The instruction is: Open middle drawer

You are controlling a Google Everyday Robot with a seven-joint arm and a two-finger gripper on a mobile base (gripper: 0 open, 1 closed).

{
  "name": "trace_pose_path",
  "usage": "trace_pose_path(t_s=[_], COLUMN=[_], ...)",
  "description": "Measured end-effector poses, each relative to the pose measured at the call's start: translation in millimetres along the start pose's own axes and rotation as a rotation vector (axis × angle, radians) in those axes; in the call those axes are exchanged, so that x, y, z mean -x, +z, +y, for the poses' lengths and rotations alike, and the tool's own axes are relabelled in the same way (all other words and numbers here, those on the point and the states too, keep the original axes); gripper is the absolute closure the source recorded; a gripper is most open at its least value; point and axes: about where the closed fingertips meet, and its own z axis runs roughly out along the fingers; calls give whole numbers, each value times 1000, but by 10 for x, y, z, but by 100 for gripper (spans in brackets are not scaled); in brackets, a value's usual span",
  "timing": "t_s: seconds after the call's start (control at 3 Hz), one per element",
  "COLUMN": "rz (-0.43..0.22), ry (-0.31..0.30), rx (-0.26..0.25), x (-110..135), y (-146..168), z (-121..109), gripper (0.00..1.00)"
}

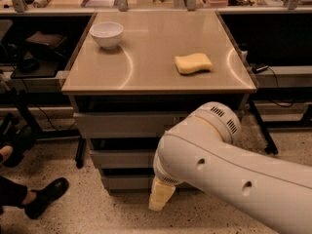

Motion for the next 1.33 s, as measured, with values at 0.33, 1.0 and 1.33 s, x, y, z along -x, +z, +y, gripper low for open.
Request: trace_pose_path(t_s=[0.33, 1.0, 1.33], rz=[-13, -12, -21], ry=[20, 35, 90], rx=[-78, -132, -71], x=[-12, -7, -157], y=[329, 309, 763], z=[-166, -297, -216], gripper=[0, 0, 0])
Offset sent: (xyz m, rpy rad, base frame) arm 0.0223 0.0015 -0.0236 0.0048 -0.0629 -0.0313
